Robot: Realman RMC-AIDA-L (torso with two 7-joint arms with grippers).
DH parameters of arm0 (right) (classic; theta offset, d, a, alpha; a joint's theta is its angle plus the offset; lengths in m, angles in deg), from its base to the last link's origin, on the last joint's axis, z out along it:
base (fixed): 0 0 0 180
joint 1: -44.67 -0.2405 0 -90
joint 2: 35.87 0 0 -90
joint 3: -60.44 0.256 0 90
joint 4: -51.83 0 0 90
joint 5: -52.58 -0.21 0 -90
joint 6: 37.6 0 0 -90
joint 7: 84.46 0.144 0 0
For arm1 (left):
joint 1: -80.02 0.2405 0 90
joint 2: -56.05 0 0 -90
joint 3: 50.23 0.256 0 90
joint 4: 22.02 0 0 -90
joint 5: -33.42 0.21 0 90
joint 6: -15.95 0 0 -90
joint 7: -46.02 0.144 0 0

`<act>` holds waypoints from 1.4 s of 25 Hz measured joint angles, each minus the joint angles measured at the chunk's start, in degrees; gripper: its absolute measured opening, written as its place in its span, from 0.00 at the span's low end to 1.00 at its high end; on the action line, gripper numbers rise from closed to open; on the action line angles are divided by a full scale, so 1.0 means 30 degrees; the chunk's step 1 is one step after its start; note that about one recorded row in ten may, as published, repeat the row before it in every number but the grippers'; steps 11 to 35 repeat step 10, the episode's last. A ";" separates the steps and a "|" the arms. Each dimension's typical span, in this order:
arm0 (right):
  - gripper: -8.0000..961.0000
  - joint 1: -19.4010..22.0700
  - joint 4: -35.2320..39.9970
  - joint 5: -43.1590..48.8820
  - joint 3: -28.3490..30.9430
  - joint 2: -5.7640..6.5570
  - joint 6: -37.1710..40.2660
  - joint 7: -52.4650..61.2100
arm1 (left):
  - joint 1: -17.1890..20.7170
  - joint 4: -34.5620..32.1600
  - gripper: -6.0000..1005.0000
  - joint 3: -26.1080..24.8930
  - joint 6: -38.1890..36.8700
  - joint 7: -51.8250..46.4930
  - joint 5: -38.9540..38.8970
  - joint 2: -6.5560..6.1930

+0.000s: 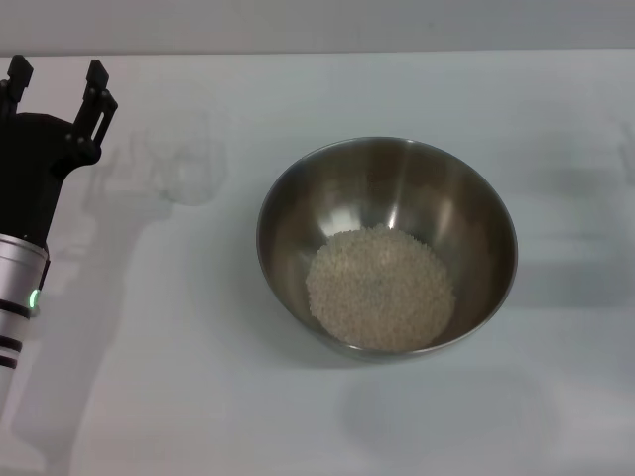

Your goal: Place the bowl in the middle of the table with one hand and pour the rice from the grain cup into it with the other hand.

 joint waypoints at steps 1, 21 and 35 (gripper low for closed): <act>0.51 -0.0087 0.0015 0.0000 0.0001 0.0000 -0.0001 0.0004 | -0.0011 -0.0044 0.79 -0.0003 0.0005 -0.0033 -0.0009 0.0000; 0.51 -0.0328 0.0032 0.0038 0.0002 0.0019 -0.0001 0.0016 | -0.0012 -0.0111 0.79 -0.0032 -0.0055 0.0116 -0.0041 -0.0013; 0.51 -0.0328 0.0032 0.0038 0.0002 0.0019 -0.0001 0.0016 | -0.0012 -0.0111 0.79 -0.0032 -0.0055 0.0116 -0.0041 -0.0013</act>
